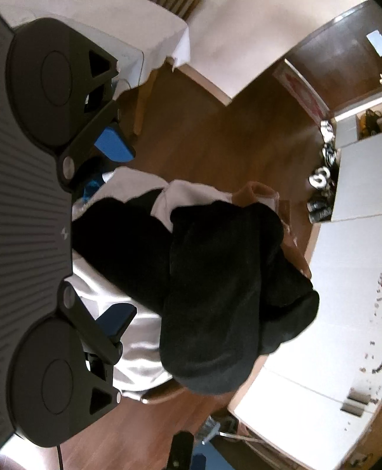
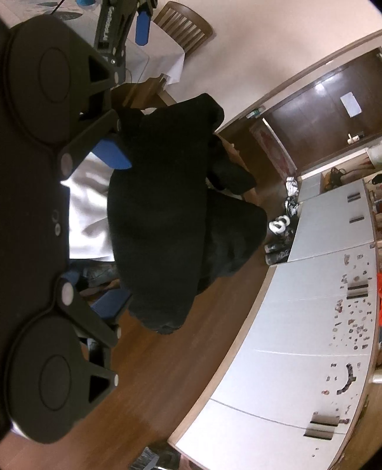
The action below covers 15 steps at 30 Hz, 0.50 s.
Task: Fold clothes
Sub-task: 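Reach both grippers toward the black garment on the clothes pile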
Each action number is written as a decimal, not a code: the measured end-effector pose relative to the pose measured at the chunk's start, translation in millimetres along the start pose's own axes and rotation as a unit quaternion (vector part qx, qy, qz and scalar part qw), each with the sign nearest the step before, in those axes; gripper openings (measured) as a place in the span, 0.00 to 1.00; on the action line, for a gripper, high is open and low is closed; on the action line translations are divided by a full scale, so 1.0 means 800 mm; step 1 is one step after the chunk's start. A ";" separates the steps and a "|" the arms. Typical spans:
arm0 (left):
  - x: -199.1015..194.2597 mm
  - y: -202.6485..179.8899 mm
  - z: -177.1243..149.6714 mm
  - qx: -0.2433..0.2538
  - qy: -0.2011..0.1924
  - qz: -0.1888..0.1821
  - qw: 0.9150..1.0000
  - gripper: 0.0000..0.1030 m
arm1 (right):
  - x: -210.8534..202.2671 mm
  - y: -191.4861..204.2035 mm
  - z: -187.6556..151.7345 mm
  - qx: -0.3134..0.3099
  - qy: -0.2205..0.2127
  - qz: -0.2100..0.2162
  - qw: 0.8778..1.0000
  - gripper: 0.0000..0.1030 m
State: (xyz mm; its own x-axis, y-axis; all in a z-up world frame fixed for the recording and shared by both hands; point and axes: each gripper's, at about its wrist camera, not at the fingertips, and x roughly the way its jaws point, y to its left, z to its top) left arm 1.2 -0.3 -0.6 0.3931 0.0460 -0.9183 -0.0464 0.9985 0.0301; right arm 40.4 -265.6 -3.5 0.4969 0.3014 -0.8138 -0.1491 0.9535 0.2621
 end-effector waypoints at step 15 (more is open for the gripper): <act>0.016 -0.006 0.011 -0.007 0.019 0.002 1.000 1.00 | 0.021 -0.021 0.005 -0.010 -0.002 -0.004 1.000 1.00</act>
State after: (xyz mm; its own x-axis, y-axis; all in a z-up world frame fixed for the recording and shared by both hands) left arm 14.1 -3.9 -8.9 0.3574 0.0493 -0.9327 -0.0612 0.9977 0.0293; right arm 54.5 -276.6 -19.4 0.5009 0.2936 -0.8142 -0.1626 0.9559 0.2447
